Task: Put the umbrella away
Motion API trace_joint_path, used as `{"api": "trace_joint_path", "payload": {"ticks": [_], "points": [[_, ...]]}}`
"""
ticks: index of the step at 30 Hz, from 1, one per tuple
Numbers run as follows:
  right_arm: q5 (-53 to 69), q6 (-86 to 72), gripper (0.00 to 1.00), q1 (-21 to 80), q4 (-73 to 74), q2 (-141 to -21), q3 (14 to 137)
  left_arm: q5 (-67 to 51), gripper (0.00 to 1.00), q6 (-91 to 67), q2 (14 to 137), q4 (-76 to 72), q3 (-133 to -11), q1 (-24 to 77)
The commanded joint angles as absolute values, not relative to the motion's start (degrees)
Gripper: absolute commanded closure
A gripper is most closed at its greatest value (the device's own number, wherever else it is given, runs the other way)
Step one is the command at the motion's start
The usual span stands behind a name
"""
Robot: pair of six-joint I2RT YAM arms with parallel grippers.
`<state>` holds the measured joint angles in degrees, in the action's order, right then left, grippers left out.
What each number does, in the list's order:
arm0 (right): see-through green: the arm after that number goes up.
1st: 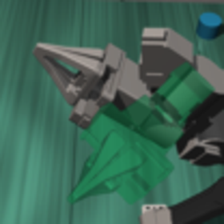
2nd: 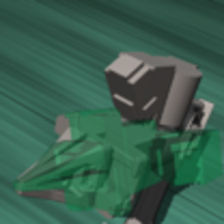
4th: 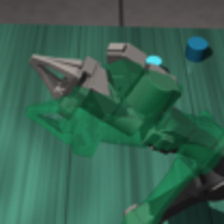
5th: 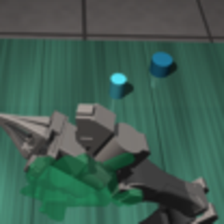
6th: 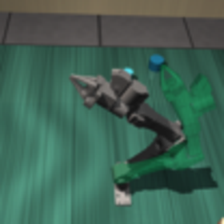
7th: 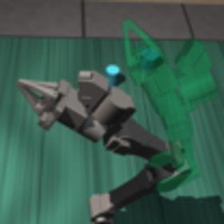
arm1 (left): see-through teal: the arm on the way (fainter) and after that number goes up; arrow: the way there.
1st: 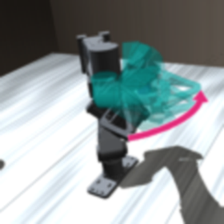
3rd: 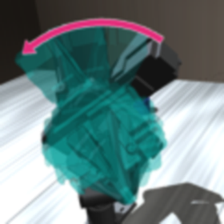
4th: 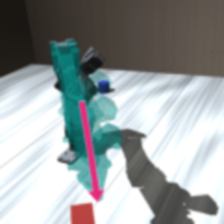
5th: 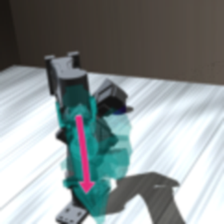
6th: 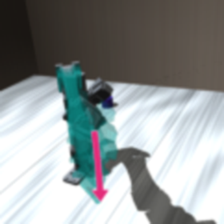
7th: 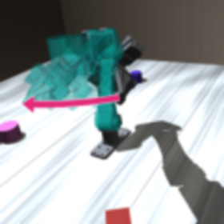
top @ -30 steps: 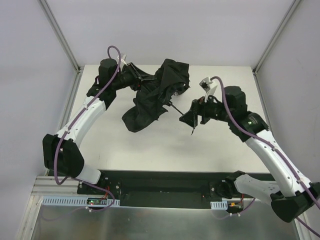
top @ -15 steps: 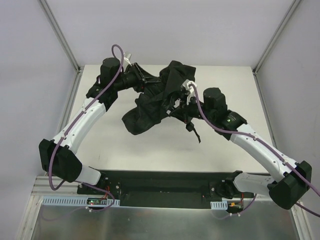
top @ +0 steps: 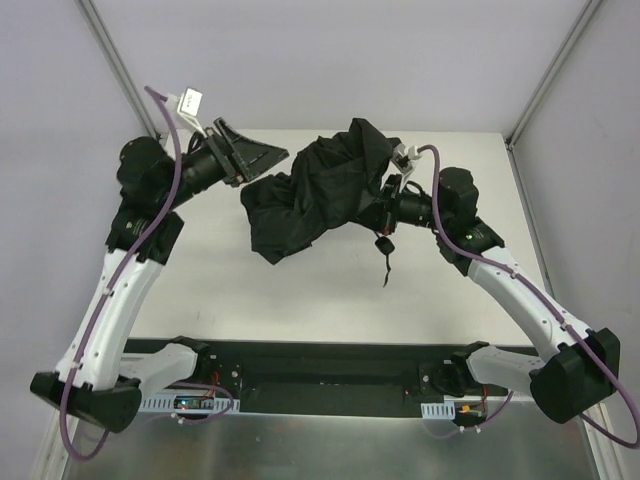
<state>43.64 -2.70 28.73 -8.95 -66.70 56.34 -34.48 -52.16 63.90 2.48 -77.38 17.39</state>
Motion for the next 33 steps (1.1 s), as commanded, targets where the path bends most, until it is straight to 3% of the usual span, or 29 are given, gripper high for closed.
{"api": "trace_joint_path", "payload": {"ticks": [1, 5, 9, 12, 15, 20, 28, 30, 33], "points": [[53.3, -9.1, 1.0, 27.5, -18.3, -65.0, 59.9, -38.2, 0.35, -41.8, 58.4, -0.2, -74.4, 17.1], [54.1, -9.1, 1.0, 27.3, -17.9, -64.5, 59.9, -41.8, 0.11, -39.8, 59.8, 1.5, -75.7, 18.0], [54.9, -9.7, 1.0, 27.2, -18.0, -64.2, 60.6, -39.6, 0.01, -36.0, 61.5, 3.9, -76.9, 20.0], [56.4, -10.0, 1.0, 27.3, -18.0, -64.8, 61.5, -38.0, 0.1, -33.4, 62.1, 5.4, -76.8, 20.2], [57.7, -10.5, 1.0, 27.3, -18.4, -64.9, 61.9, -37.4, 0.12, -32.1, 63.2, 5.8, -77.6, 20.2], [60.6, -12.3, 1.0, 27.9, -19.5, -65.2, 62.3, -38.6, 0.02, -31.8, 67.0, 6.1, -80.8, 20.2], [62.2, -13.2, 1.0, 29.8, -20.1, -65.7, 63.5, -48.6, 0.01, -35.3, 74.7, 2.7, -85.0, 20.2], [62.0, -13.1, 1.0, 30.1, -20.1, -65.7, 63.8, -49.3, 0.08, -36.8, 74.8, 0.3, -84.0, 20.2], [60.6, -11.6, 1.0, 30.4, -19.9, -65.0, 63.6, -51.4, 0.32, -37.6, 74.7, -3.2, -83.6, 20.2]]}}
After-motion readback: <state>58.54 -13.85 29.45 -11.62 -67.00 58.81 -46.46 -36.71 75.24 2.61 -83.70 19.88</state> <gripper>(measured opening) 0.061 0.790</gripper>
